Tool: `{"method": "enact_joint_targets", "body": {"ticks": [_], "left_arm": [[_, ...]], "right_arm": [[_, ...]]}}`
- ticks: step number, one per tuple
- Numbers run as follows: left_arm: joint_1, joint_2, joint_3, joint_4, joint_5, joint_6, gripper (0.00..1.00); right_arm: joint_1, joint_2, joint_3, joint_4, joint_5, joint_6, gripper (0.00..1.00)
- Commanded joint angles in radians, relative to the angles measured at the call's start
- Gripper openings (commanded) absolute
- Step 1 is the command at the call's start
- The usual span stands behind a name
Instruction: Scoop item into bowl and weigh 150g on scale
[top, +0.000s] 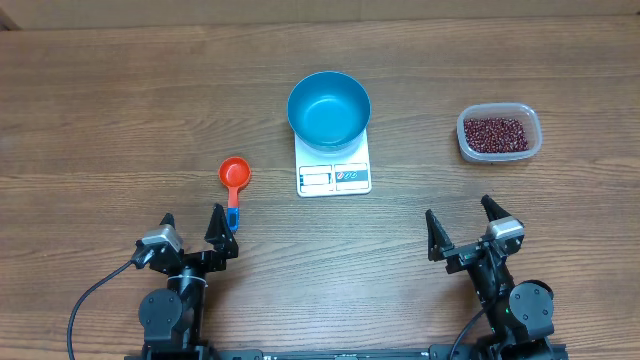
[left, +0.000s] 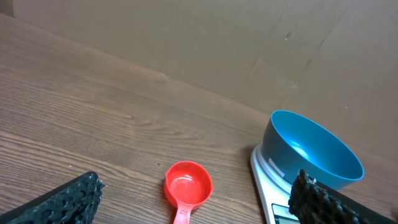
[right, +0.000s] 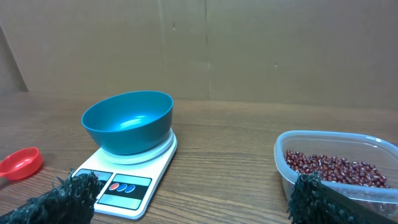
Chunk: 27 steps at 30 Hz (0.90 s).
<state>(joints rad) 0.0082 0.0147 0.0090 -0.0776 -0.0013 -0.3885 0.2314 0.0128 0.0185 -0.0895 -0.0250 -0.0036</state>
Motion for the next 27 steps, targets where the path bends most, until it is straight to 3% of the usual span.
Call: {"method": "enact_joint_targets", "body": {"ticks": [1, 27], "left_arm": [[0.005, -0.010, -0.004, 0.000, -0.006, 0.019, 0.99], [0.005, -0.010, -0.004, 0.000, -0.008, 0.018, 1.00]], "right_arm": [[0.003, -0.010, -0.010, 0.006, 0.009, 0.004, 1.00], [0.003, -0.010, -0.010, 0.006, 0.009, 0.003, 1.00]]}}
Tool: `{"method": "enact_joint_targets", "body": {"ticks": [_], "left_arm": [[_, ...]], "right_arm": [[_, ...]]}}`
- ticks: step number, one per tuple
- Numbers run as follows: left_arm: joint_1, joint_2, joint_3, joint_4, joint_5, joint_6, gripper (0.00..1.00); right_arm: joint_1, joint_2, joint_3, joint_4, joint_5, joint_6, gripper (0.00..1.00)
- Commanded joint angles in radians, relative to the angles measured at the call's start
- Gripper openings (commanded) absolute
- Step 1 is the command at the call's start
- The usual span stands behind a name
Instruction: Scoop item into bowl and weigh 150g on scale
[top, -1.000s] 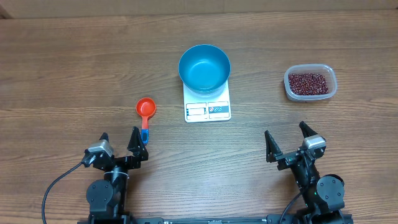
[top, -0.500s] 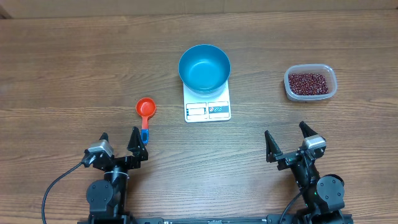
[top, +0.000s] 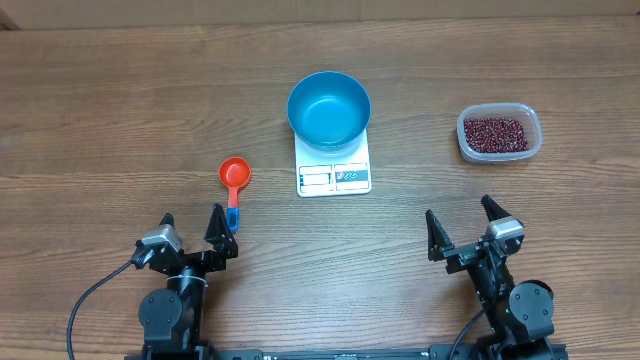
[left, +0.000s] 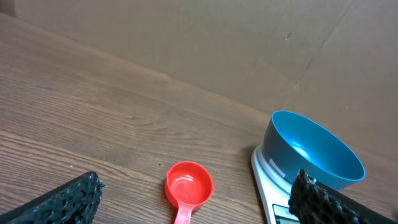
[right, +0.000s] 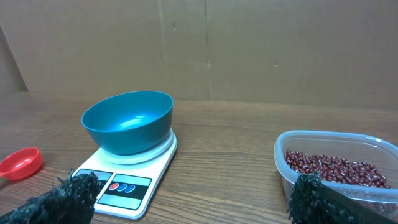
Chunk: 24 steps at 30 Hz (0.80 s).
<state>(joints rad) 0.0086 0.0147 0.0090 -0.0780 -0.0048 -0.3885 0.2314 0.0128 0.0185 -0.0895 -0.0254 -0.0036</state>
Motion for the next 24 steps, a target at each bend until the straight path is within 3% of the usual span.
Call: {"method": "enact_joint_targets", "body": {"ticks": [1, 7, 11, 17, 24], "left_arm": [[0.004, -0.010, -0.004, 0.000, -0.001, 0.019, 0.99], [0.004, -0.010, 0.001, -0.001, 0.036, 0.020, 1.00], [0.004, -0.010, 0.038, -0.008, 0.092, 0.104, 1.00], [0.004, 0.013, 0.204, -0.194, 0.056, 0.262, 1.00], [0.004, 0.206, 0.448, -0.336, -0.008, 0.308, 1.00]], "right_arm": [[0.003, -0.010, -0.010, 0.006, 0.009, 0.003, 1.00], [0.003, -0.010, -0.010, 0.006, 0.009, 0.003, 1.00], [0.003, -0.010, -0.010, 0.006, 0.009, 0.003, 1.00], [0.003, -0.010, -0.010, 0.006, 0.009, 0.004, 1.00], [0.003, -0.010, -0.010, 0.006, 0.009, 0.003, 1.00]]}}
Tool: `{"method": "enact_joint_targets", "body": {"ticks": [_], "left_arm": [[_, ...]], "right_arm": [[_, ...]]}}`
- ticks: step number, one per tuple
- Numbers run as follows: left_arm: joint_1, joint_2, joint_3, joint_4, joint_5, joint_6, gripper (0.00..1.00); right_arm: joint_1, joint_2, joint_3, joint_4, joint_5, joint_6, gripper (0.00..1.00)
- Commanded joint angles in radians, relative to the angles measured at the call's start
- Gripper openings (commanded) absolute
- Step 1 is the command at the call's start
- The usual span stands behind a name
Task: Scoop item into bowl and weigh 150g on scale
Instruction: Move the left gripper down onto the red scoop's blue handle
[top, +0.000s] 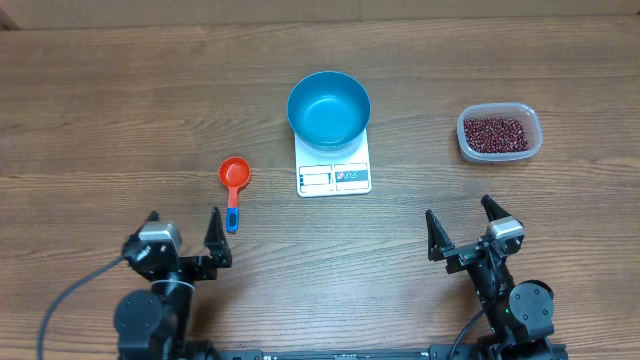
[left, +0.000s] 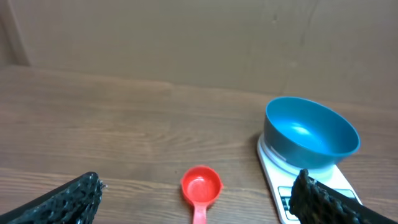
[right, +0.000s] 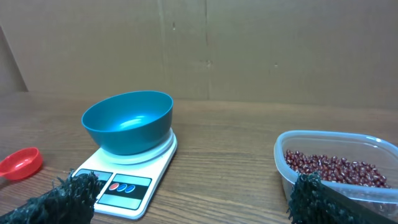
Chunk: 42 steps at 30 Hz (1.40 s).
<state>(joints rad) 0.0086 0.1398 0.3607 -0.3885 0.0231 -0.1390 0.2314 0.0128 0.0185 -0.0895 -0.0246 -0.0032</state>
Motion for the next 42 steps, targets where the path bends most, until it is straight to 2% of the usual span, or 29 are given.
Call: {"method": "enact_joint_targets", "body": {"ticks": [1, 4, 10, 19, 24, 37, 42], "left_arm": [[0.004, 0.126, 0.135, -0.047, -0.042, 0.058, 1.00], [0.004, 0.317, 0.282, -0.149, -0.088, 0.058, 1.00], [0.004, 0.604, 0.402, -0.235, -0.113, 0.057, 1.00], [0.004, 0.914, 0.405, -0.084, -0.012, 0.056, 1.00], [0.004, 1.069, 0.405, -0.013, 0.100, 0.053, 1.00], [0.003, 1.228, 0.405, 0.032, 0.101, 0.074, 1.00], [-0.049, 1.276, 0.405, 0.032, 0.098, 0.144, 1.00]], "right_arm": [[0.003, -0.010, -0.010, 0.006, 0.008, 0.003, 1.00], [0.003, -0.010, -0.010, 0.006, 0.008, 0.003, 1.00], [0.003, -0.010, -0.010, 0.006, 0.008, 0.003, 1.00], [0.003, -0.010, -0.010, 0.006, 0.008, 0.003, 1.00], [0.003, -0.010, -0.010, 0.006, 0.008, 0.003, 1.00], [0.003, -0.010, -0.010, 0.006, 0.008, 0.003, 1.00], [0.003, -0.010, -0.010, 0.006, 0.008, 0.003, 1.00]]}}
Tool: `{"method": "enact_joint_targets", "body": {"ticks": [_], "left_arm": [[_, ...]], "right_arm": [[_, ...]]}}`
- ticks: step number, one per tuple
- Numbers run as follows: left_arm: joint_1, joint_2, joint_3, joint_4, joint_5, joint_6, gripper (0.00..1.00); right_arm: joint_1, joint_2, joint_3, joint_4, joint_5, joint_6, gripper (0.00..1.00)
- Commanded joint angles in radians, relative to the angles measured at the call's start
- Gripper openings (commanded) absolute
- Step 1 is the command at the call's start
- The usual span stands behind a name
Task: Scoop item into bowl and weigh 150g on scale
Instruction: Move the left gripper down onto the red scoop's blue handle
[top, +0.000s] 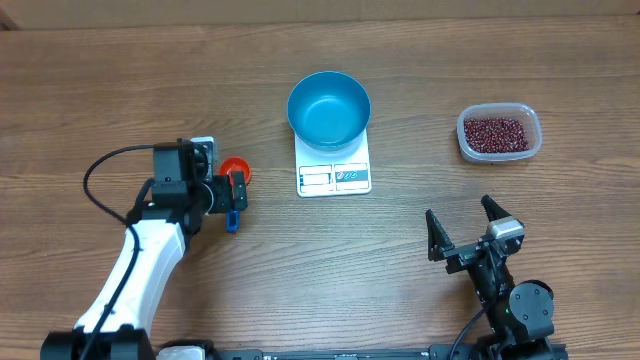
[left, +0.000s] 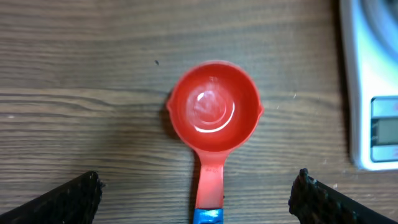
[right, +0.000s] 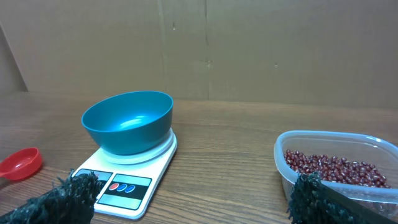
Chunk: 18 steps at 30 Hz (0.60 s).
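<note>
A red measuring scoop (left: 214, 114) with a blue handle end (left: 208, 216) lies flat on the table, left of the scale. My left gripper (left: 196, 190) points straight down over it and is open, one finger (left: 65, 199) on each side of the handle and apart from it. In the overhead view the left gripper (top: 228, 193) covers part of the scoop (top: 237, 168). An empty blue bowl (top: 329, 108) stands on the white scale (top: 334, 176). The clear tub of red beans (top: 499, 133) sits at the right. My right gripper (top: 467, 236) rests open near the front edge.
The left arm's cable (top: 105, 170) loops over the table behind the wrist. A brown cardboard wall (right: 205, 43) stands behind the table. The scale's edge (left: 373, 93) lies just right of the scoop's cup.
My left arm was pulled back at the table's front edge, looking level across it. Now it is out over the scoop, wrist turned down, fingers astride the handle. The right arm is unchanged.
Both arms first rested open at the front edge, and nothing changed between the first two moments. Then the left arm stood slightly further left and faced the scoop squarely. Now it hangs open over the scoop's handle. Scoop, bowl, scale and beans have kept their places.
</note>
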<state>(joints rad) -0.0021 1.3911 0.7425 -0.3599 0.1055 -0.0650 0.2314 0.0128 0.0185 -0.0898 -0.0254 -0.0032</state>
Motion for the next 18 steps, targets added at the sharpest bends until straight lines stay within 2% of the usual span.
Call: {"method": "enact_joint_targets", "body": {"ticks": [1, 6, 15, 18], "left_arm": [[-0.056, 0.032, 0.023, 0.005, 0.002, 0.080, 1.00], [-0.123, 0.075, 0.023, 0.006, -0.143, 0.081, 1.00], [-0.116, 0.150, 0.024, 0.032, -0.191, 0.053, 0.98], [-0.116, 0.164, 0.024, 0.045, -0.190, 0.050, 0.95]], "right_arm": [[0.003, -0.010, -0.010, 0.006, 0.009, 0.003, 1.00], [0.003, -0.010, -0.010, 0.006, 0.009, 0.003, 1.00], [0.003, -0.010, -0.010, 0.006, 0.009, 0.003, 1.00], [0.003, -0.010, -0.010, 0.006, 0.009, 0.003, 1.00]]}}
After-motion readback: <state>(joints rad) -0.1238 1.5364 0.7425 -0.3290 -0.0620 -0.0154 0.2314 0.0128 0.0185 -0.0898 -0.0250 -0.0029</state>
